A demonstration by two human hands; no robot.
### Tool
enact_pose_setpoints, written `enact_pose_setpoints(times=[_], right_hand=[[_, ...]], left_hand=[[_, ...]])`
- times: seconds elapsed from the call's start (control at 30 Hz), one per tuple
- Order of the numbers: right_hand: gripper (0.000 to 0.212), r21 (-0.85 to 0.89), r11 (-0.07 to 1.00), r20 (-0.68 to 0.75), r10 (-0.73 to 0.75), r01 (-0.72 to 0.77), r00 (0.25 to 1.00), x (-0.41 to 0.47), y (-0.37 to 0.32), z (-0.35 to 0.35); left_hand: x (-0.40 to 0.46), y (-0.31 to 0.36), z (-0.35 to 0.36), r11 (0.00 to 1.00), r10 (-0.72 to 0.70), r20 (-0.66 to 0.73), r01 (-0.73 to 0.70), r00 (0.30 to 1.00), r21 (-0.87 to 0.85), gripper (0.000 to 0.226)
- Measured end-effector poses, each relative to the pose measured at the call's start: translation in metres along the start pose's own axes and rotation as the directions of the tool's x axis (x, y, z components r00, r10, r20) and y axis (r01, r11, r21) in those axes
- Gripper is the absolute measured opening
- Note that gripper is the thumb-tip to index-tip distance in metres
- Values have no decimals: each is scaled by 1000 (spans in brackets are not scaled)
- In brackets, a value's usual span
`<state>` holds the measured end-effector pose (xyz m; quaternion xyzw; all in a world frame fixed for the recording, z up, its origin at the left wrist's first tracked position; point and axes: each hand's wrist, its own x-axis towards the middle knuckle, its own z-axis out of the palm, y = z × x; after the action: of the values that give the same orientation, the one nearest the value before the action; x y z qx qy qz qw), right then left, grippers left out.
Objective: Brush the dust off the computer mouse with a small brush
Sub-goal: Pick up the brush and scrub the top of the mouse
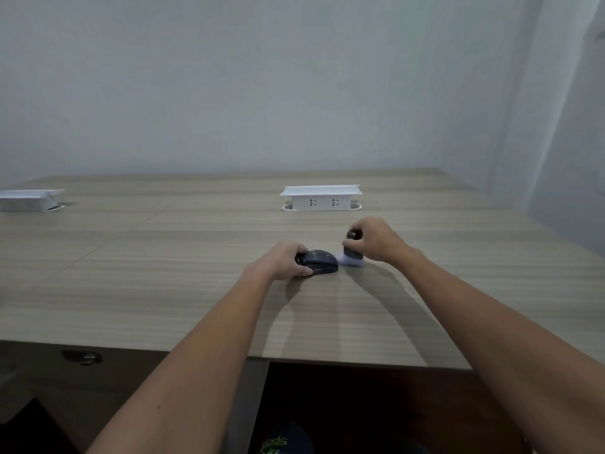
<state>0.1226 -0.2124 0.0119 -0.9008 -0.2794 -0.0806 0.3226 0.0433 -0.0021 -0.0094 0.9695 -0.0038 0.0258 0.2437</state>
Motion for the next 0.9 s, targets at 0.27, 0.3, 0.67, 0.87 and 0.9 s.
enact_pose_setpoints(times=[0.27,0.3,0.67,0.87,0.9], right_hand=[[30,50,999,8,6,-7,1000,-1,-7,0],[29,46,999,-19,3,-2,1000,0,-7,0],[25,86,994,-66,-55,61,996,1,-10,-3],[22,-78,995,-50,-61,57,997,-1,-7,2],[22,-22,997,-79,-69,68,994,0,-8,3]], left_hand=[[0,1,2,1000,-1,-17,1,1000,0,27],[-1,1,3,1000,-2,-19,2,1000,1,26],[-3,0,4,1000,-16,-39,16,999,-24,30],[-4,1,5,999,-19,-39,18,999,-35,32],[-5,0,5,999,-21,-37,20,999,-37,32]])
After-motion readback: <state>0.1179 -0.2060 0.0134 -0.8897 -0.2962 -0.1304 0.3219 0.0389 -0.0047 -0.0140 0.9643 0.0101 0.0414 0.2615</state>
